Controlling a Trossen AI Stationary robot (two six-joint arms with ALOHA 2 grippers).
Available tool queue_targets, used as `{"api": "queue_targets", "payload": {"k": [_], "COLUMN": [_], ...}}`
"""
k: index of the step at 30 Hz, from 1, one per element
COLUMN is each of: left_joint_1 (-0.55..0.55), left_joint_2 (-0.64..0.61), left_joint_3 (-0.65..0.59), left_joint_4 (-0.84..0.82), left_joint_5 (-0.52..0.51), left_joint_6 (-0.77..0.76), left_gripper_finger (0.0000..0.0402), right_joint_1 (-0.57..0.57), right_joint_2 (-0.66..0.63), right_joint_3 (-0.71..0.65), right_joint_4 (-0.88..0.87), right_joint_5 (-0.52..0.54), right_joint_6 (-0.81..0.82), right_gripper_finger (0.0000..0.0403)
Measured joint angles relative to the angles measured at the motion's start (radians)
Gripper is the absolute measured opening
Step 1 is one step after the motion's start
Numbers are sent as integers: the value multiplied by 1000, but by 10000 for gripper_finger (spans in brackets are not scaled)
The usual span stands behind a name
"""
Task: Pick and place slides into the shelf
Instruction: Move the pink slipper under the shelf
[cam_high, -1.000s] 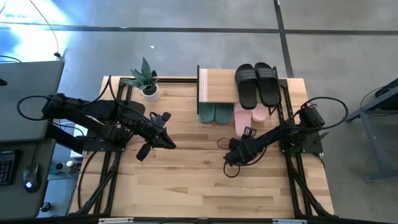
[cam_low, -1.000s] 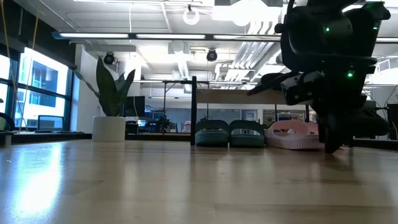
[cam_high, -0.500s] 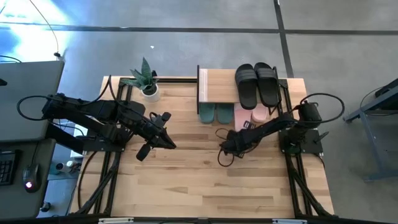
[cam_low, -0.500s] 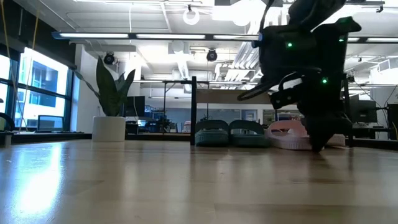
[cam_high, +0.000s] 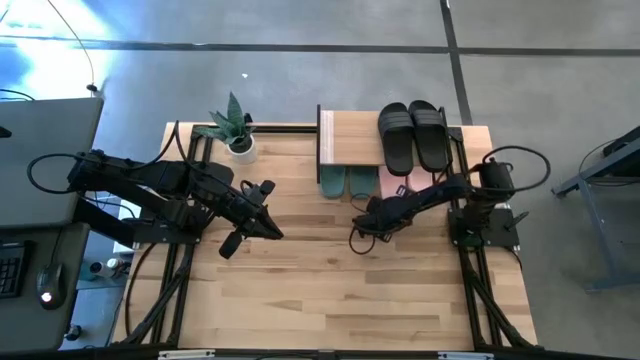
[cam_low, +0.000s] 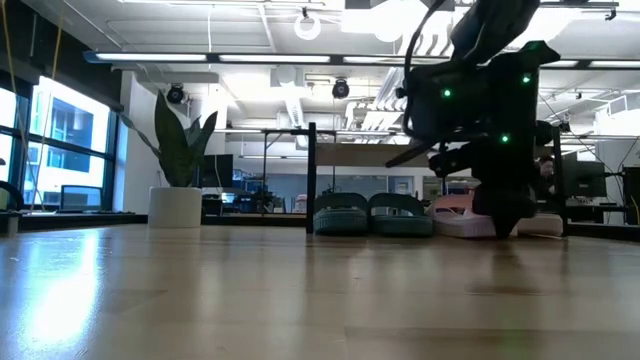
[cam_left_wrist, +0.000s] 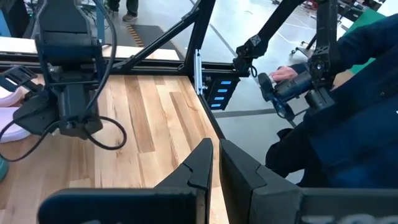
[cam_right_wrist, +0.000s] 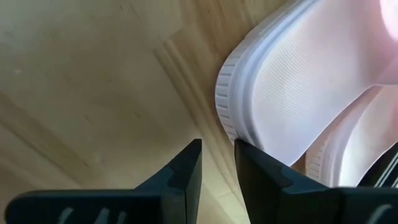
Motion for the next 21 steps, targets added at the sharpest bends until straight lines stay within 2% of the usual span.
{"api": "queue_targets", "payload": {"k": [7,12,21], "left_joint_1": [0,0,0], "left_joint_2": [0,0,0], "left_joint_3": [0,0,0], "left_joint_4": [0,0,0], "left_joint_5": [-7,-14,-27], "left_joint_6": [0,0,-1], "left_gripper_finger": [17,17,17], "right_joint_1": [-41,-73,-115], "right_joint_2": [0,0,0], "right_joint_3": [0,0,0], "right_joint_4": [17,15,15], "right_joint_5": [-10,38,26], "right_joint_6": [-1,14,24], "right_gripper_finger": [89,89,89]}}
